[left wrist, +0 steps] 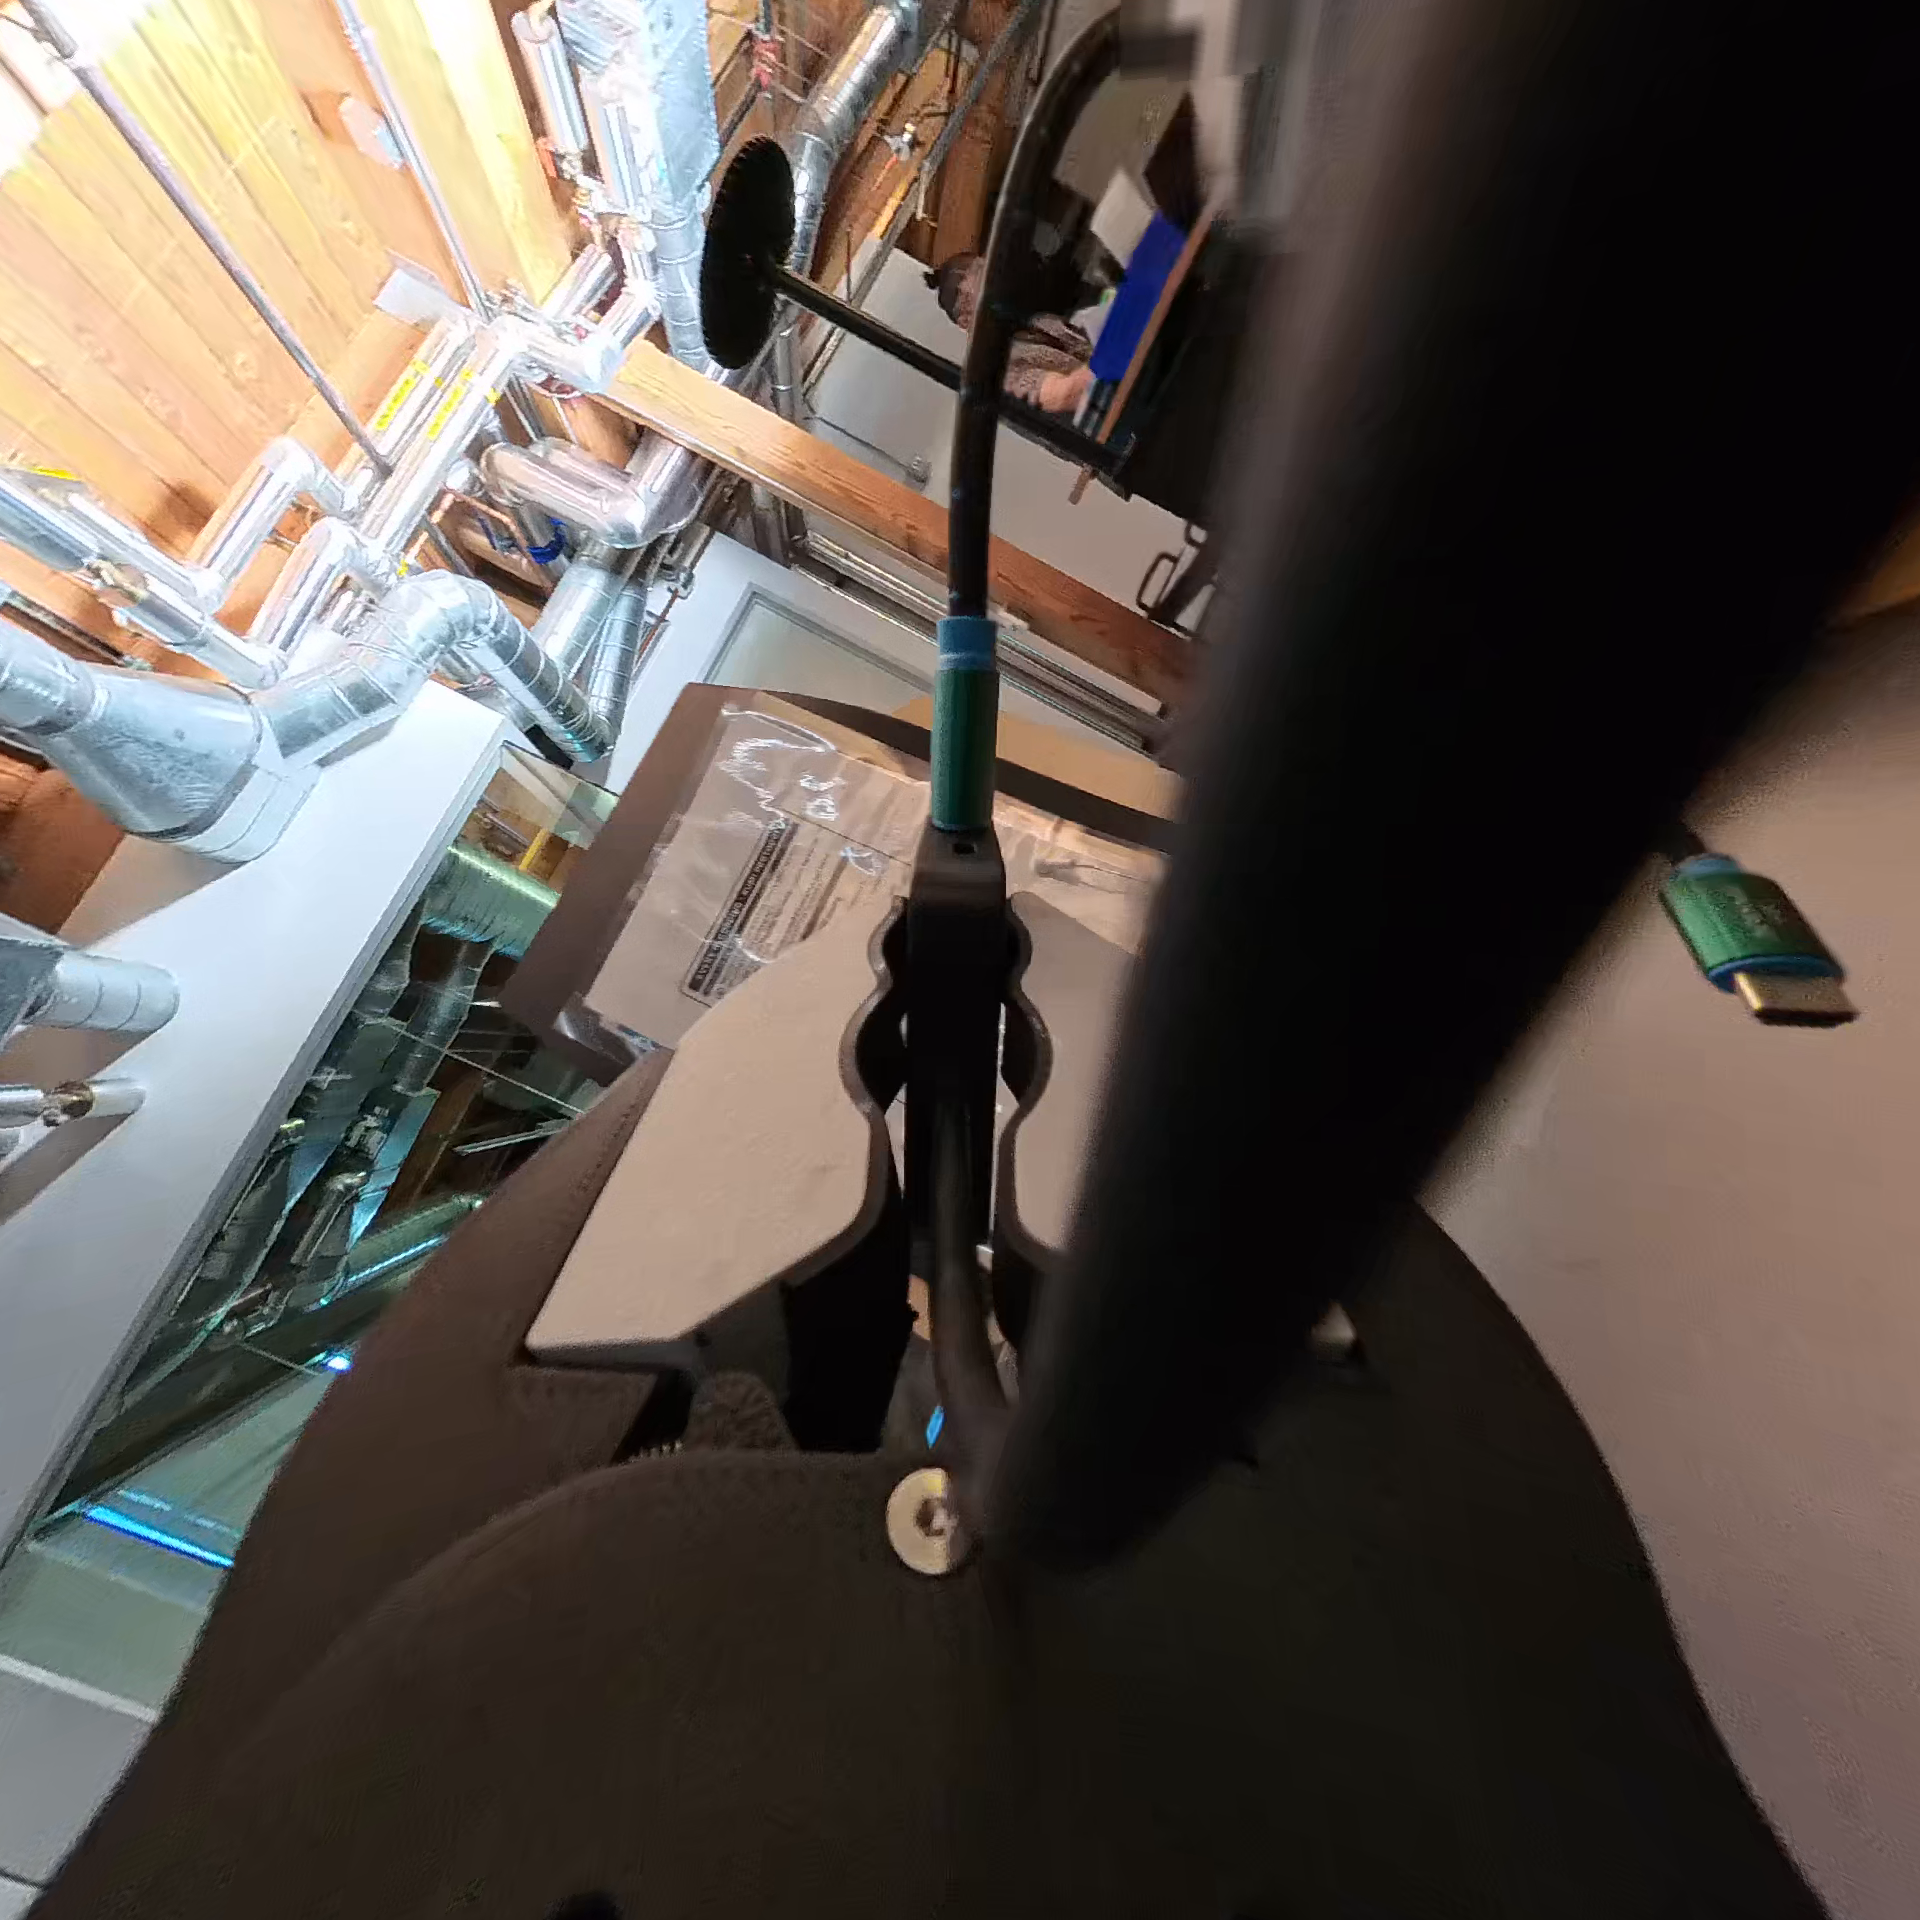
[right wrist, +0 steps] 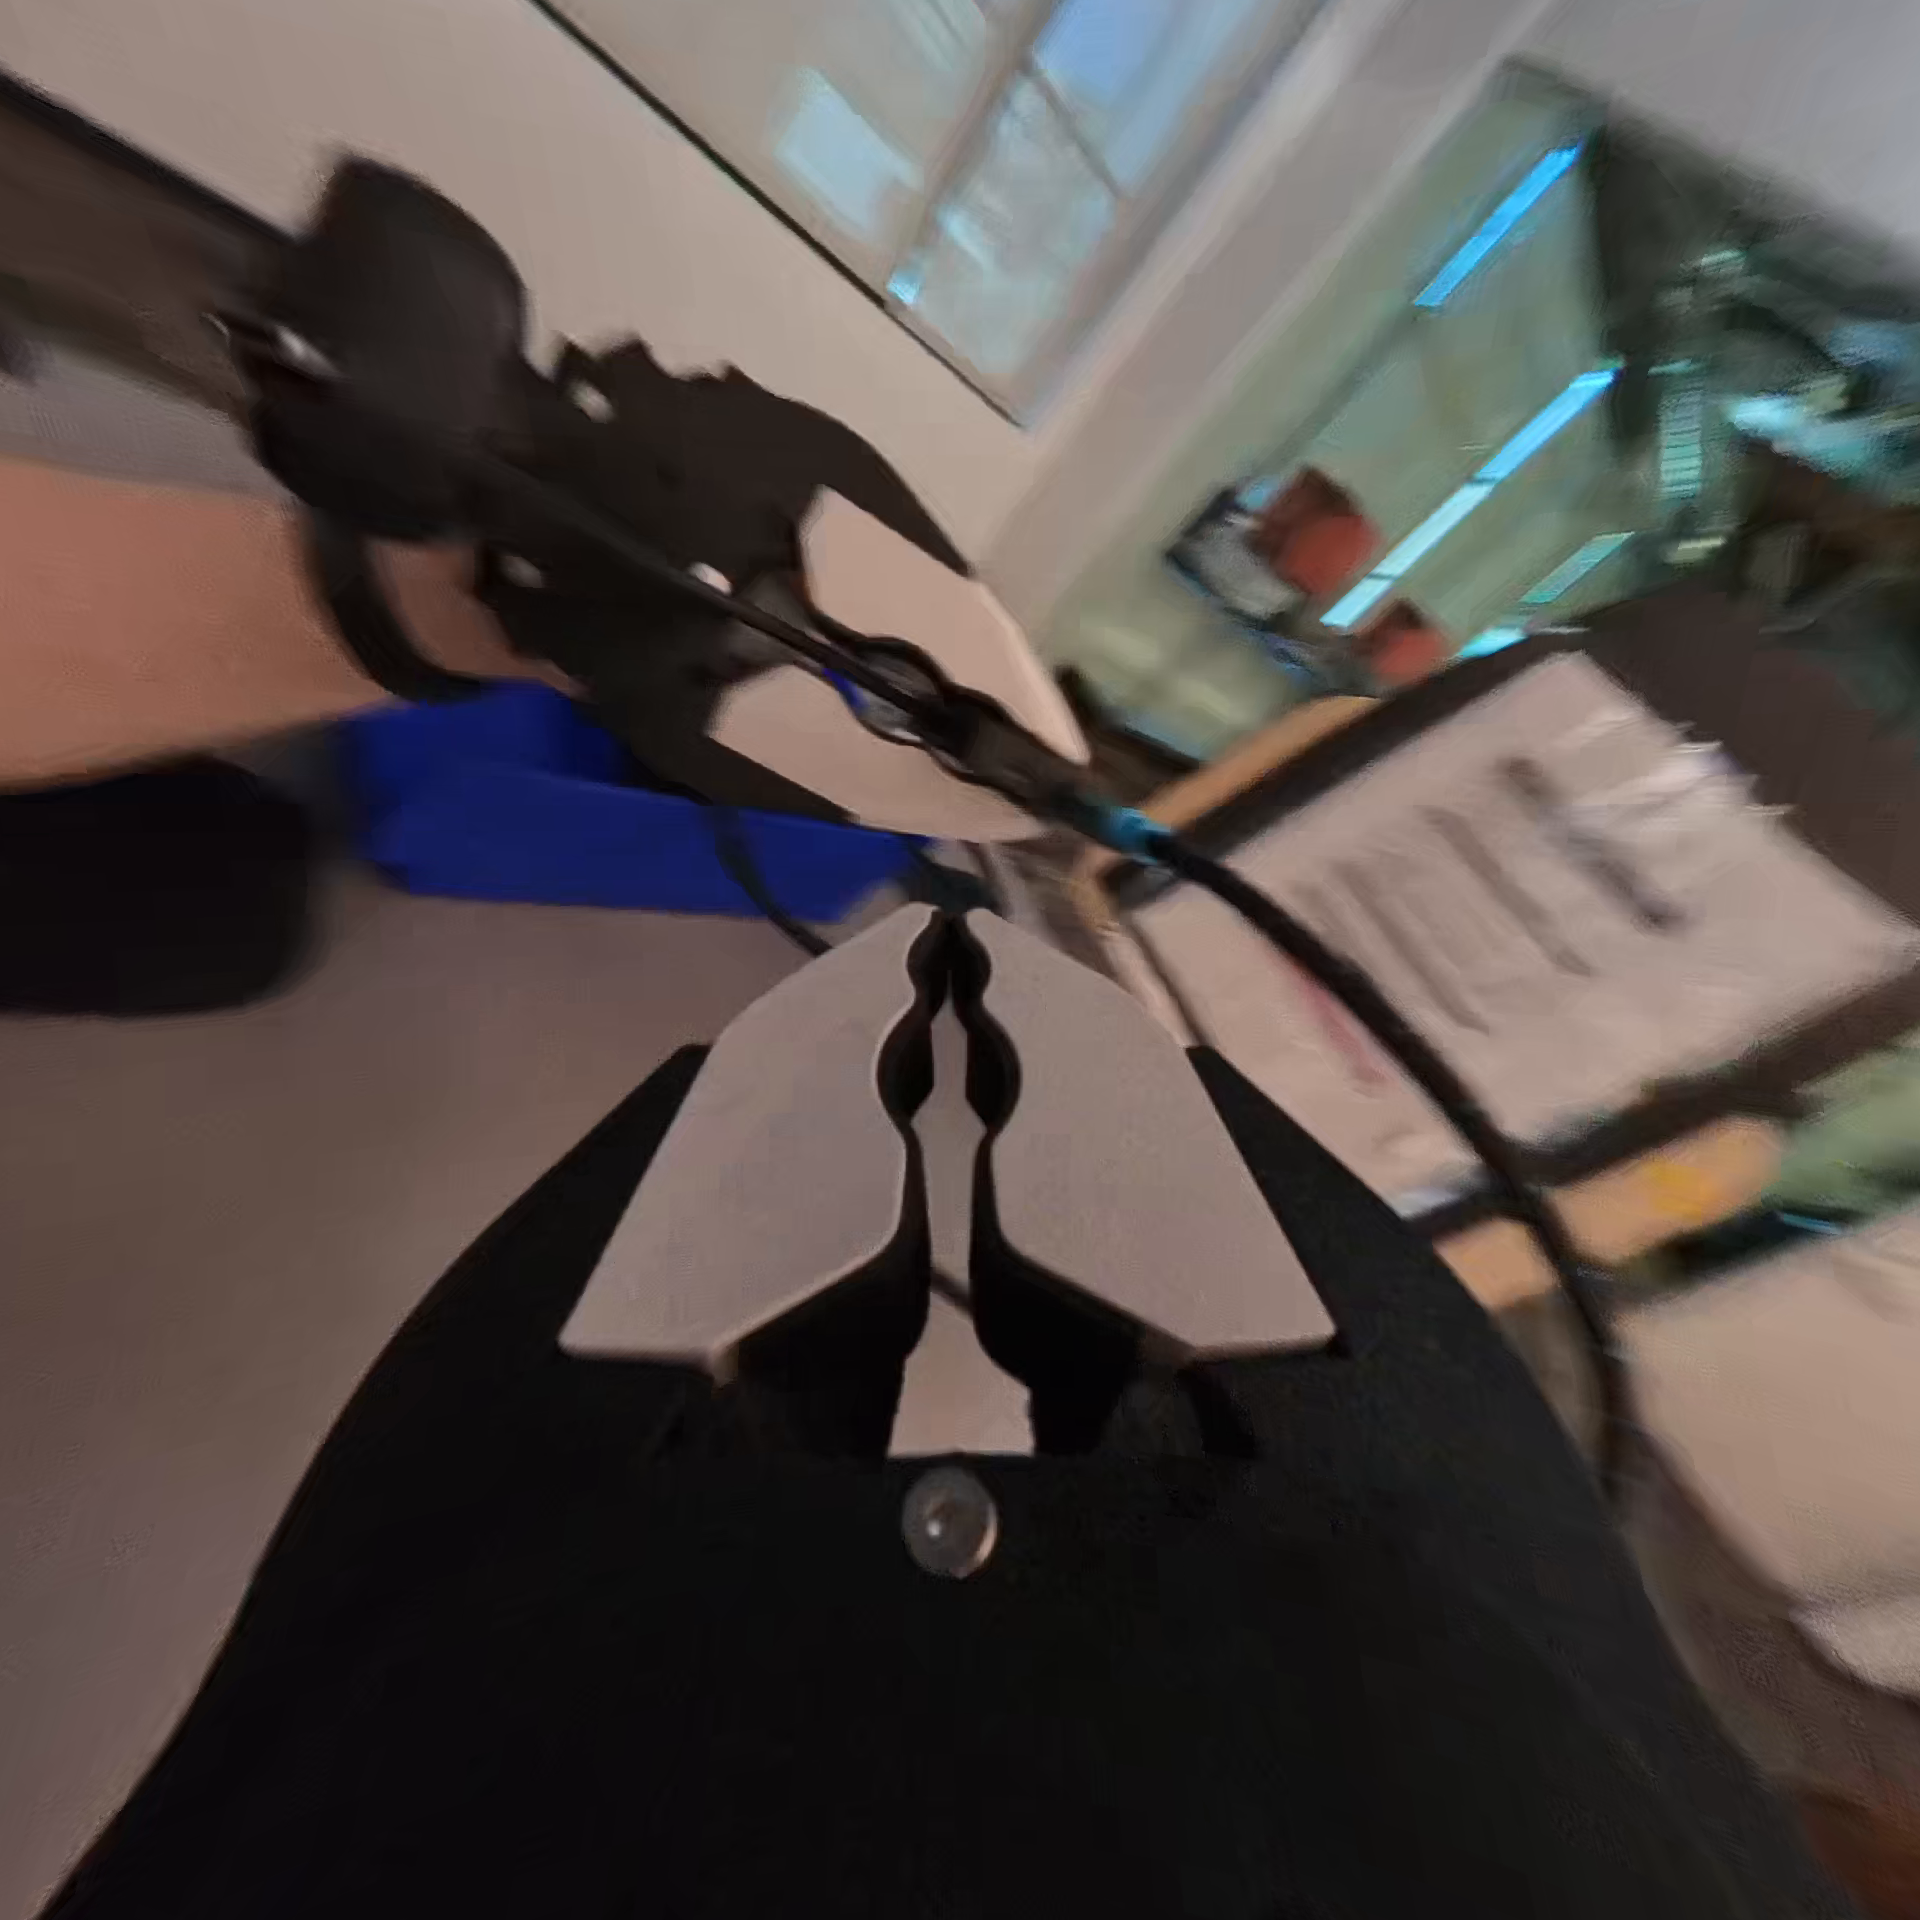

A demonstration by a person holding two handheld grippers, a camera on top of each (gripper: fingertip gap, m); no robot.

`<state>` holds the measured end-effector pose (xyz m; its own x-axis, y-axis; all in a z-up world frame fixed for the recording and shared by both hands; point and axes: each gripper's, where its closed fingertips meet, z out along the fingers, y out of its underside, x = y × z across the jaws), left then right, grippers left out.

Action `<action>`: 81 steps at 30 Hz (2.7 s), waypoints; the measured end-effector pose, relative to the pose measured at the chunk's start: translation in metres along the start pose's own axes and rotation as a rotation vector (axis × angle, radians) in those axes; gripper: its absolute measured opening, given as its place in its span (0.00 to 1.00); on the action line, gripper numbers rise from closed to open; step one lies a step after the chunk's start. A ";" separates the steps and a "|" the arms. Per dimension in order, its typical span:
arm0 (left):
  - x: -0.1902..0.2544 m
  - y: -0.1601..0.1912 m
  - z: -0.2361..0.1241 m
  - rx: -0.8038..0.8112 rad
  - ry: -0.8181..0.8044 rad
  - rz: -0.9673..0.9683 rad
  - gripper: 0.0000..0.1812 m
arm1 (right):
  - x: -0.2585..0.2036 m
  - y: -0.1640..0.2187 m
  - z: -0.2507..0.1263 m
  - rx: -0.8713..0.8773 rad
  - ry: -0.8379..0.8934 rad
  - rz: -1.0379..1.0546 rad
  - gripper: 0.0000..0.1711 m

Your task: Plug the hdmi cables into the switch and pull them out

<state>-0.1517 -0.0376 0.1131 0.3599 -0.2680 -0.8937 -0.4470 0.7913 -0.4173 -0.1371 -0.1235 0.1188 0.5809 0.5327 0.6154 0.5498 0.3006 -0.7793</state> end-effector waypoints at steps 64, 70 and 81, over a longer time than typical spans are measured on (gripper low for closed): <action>0.022 -0.030 0.020 -0.092 -0.196 0.169 0.09 | 0.036 0.033 0.018 0.114 0.071 0.517 0.12; 0.027 -0.029 0.019 -0.103 -0.181 0.232 0.08 | 0.034 0.032 0.017 0.111 0.020 0.527 0.13; 0.024 -0.031 0.019 -0.150 -0.200 0.269 0.08 | 0.037 0.032 0.017 0.157 0.158 0.446 0.13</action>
<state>-0.1135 -0.0577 0.1081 0.3596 0.0637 -0.9309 -0.6573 0.7254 -0.2042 -0.1079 -0.0807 0.1148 0.8297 0.5135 0.2188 0.1369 0.1928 -0.9716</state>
